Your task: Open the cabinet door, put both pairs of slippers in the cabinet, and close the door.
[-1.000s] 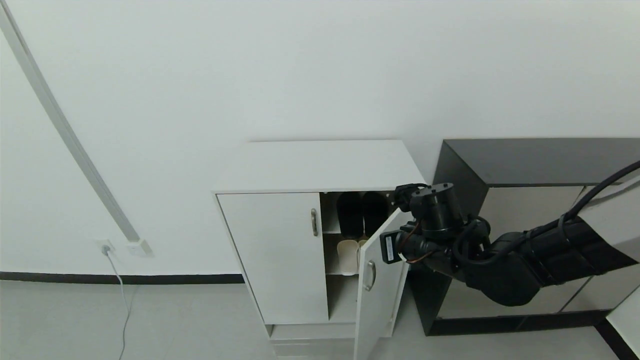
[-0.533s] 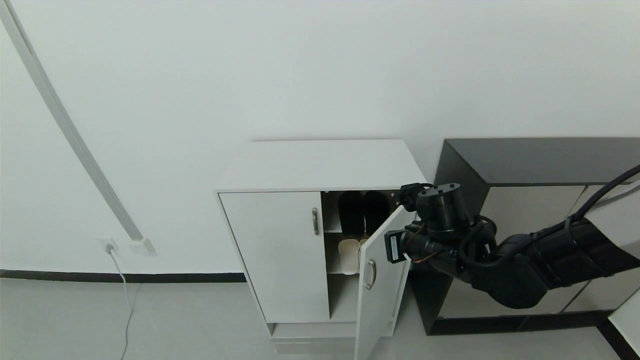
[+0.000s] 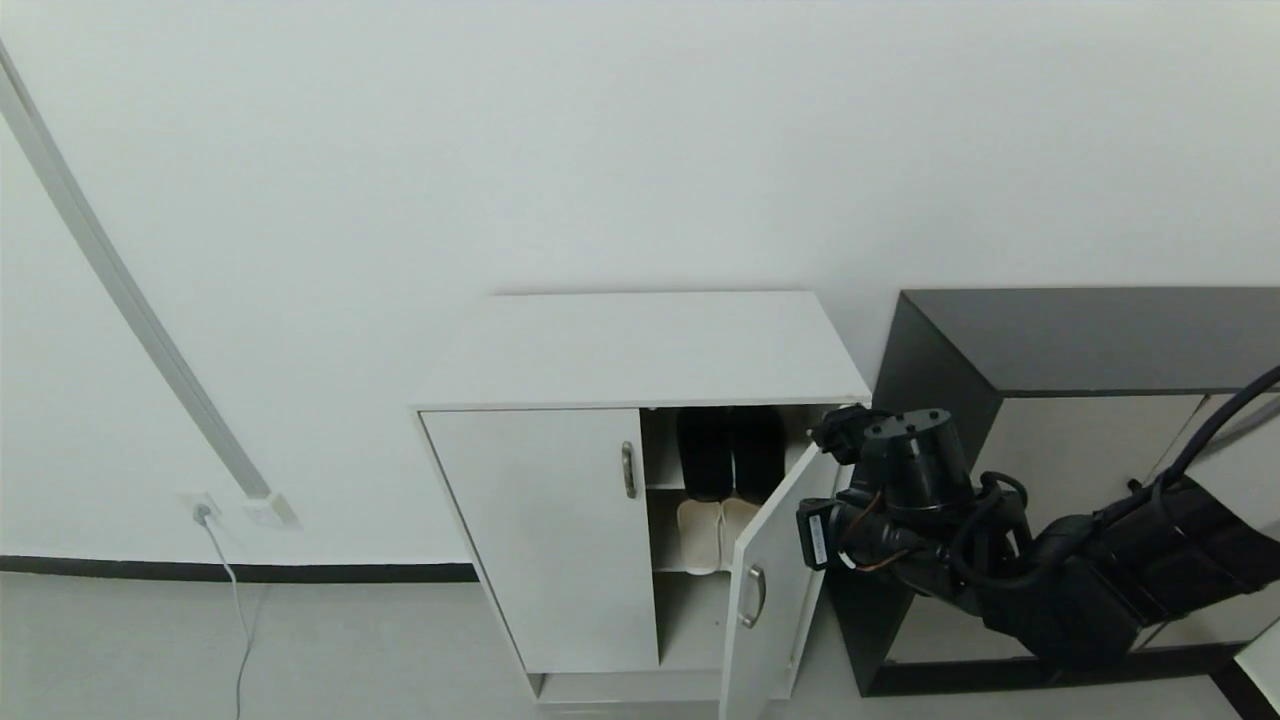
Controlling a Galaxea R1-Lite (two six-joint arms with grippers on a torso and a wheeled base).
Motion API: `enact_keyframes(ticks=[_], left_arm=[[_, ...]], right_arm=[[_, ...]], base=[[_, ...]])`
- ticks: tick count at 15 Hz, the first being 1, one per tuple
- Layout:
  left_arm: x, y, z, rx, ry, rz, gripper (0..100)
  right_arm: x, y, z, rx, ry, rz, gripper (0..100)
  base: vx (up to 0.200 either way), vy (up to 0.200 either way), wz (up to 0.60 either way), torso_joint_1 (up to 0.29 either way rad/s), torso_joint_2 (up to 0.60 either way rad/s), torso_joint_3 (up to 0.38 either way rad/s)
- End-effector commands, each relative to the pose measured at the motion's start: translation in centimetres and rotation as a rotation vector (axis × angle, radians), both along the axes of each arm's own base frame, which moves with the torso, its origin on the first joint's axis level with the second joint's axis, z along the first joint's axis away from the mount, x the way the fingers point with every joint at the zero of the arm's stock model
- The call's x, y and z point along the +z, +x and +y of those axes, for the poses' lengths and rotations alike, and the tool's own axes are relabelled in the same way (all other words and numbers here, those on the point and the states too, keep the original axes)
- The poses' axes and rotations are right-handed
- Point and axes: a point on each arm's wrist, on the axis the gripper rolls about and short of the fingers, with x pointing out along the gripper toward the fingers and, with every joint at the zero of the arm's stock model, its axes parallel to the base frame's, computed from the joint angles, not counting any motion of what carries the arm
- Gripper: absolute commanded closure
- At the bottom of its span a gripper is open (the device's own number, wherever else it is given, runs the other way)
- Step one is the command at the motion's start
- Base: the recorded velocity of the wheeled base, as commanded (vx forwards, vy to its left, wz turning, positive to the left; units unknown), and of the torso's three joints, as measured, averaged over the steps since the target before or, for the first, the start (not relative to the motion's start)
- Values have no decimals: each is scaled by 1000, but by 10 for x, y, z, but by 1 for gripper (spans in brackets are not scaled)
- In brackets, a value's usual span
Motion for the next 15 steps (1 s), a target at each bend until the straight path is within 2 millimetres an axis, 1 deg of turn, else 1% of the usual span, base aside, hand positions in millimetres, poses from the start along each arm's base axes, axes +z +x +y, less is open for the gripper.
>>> enact_keyframes(ticks=[1,6,15], left_arm=[[0,0,0,3,0,-1,100],[0,0,0,3,-2,1,100],[0,0,0,3,-2,1,100]], right_arm=[[-7,-3,-3,-1,-14,20,100],[-7,-1,0,2,-11,16,100],[-23,31,23,1,-4,5,100]], base=[[200,0,0,17,2,2],[0,0,0,0,0,0],[0,0,0,0,0,0]])
